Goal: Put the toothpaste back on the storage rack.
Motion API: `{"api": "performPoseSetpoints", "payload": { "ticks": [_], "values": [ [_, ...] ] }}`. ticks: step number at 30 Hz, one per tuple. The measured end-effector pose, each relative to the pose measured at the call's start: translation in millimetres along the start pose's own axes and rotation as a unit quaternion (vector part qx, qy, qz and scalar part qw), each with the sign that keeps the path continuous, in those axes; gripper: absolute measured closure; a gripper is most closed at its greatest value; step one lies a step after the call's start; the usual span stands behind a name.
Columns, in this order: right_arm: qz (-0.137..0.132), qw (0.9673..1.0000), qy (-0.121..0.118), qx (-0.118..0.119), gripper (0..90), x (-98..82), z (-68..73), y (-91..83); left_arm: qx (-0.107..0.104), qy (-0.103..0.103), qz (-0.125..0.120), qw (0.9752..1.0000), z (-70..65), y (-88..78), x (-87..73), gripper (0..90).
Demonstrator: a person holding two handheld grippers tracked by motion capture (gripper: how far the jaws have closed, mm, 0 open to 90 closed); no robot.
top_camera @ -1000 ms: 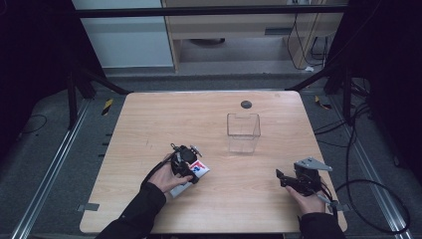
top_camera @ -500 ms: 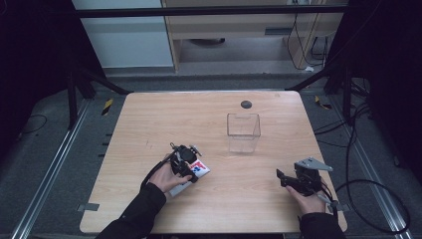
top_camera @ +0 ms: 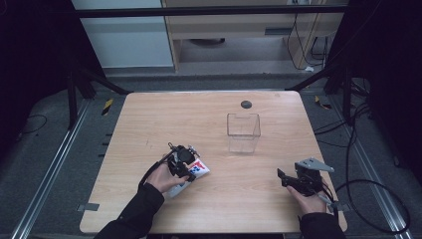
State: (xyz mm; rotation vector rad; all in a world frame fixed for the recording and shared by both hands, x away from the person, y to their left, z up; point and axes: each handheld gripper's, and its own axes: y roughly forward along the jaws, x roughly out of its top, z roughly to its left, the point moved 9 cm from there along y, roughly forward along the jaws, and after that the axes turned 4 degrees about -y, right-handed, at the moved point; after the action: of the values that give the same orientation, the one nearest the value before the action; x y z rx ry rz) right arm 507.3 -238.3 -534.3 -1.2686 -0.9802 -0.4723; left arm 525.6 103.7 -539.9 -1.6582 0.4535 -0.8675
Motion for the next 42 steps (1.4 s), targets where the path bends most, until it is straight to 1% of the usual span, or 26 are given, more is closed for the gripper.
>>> {"api": "performPoseSetpoints", "payload": {
  "ticks": [3, 5, 8, 11, 13, 18, 22, 23, 24, 28, 31, 32, 33, 35, 36, 37, 40, 42],
  "values": [
    [0.0, 1.0, 0.001, 0.0, 28.0, -0.3, -0.9, -0.3, -0.004, 0.002, -0.008, 1.0, -1.9, -5.0, 0.8, 67.4],
    [-0.001, 1.0, 0.002, 0.0, 28.1, -0.3, -1.1, -0.4, -0.007, -0.002, -0.017, 0.9998, -3.0, -10.2, 2.1, 67.9],
    [-0.002, 1.0, 0.001, 0.001, 28.1, -0.3, -0.7, -0.5, -0.006, -0.001, -0.036, 0.9993, -3.2, -20.4, 4.3, 68.3],
    [-0.002, 1.0, 0.001, 0.0, 28.2, -0.3, -0.5, -0.5, -0.003, -0.003, -0.061, 0.9981, -3.1, -32.2, 7.5, 68.7],
    [-0.003, 1.0, 0.0, -0.001, 28.3, -0.2, -0.6, -0.6, -0.002, -0.005, -0.077, 0.997, -2.5, -39.6, 9.5, 68.8],
    [-0.005, 1.0, -0.002, -0.002, 28.4, 0.1, -0.6, -0.5, 0.008, -0.013, -0.119, 0.9928, 0.8, -54.1, 14.4, 69.2],
    [-0.006, 1.0, -0.002, -0.002, 28.4, 0.1, -0.2, -0.6, 0.013, -0.016, -0.14, 0.99, 1.5, -61.3, 17.1, 69.4],
    [-0.006, 1.0, -0.002, -0.002, 28.4, 0.2, -0.3, -0.5, 0.017, -0.016, -0.15, 0.9885, 1.8, -63.4, 18.7, 69.4],
    [-0.006, 1.0, -0.003, -0.003, 28.4, 0.2, -0.1, -0.4, 0.018, -0.016, -0.152, 0.988, 1.8, -64.1, 19.1, 69.5],
    [-0.007, 1.0, -0.002, -0.004, 28.4, 0.4, -0.2, -0.5, 0.022, -0.023, -0.181, 0.9829, 2.3, -71.4, 24.1, 69.7],
    [-0.007, 1.0, -0.003, -0.004, 28.3, 0.4, -0.3, -0.2, 0.029, -0.029, -0.208, 0.9773, 3.6, -79.6, 28.5, 69.7],
    [-0.008, 1.0, -0.004, -0.004, 28.3, 0.3, -0.2, 0.0, 0.033, -0.03, -0.219, 0.9748, 4.8, -84.0, 30.0, 69.8],
    [-0.008, 1.0, -0.003, -0.005, 28.3, 0.3, 0.1, 0.1, 0.035, -0.032, -0.224, 0.9735, 5.2, -86.8, 30.7, 69.8],
    [-0.008, 0.9999, -0.004, -0.005, 28.3, 0.3, 0.6, 0.5, 0.042, -0.033, -0.238, 0.9698, 8.2, -94.5, 32.8, 69.8],
    [-0.008, 0.9999, -0.005, -0.006, 28.3, 0.2, 0.6, 0.6, 0.047, -0.035, -0.247, 0.9673, 10.2, -99.4, 34.5, 69.8],
    [-0.008, 0.9999, -0.004, -0.006, 28.1, 0.1, 1.1, 0.6, 0.05, -0.036, -0.253, 0.9655, 11.4, -102.3, 35.9, 69.8],
    [-0.012, 0.9999, -0.009, -0.009, 27.8, 0.7, 0.6, 0.6, 0.056, -0.043, -0.279, 0.9578, 15.3, -112.4, 43.0, 69.9],
    [-0.013, 0.9998, -0.008, -0.012, 27.7, 0.7, 0.1, 0.7, 0.059, -0.046, -0.291, 0.9539, 17.6, -117.0, 47.9, 69.9]
  ]
}}
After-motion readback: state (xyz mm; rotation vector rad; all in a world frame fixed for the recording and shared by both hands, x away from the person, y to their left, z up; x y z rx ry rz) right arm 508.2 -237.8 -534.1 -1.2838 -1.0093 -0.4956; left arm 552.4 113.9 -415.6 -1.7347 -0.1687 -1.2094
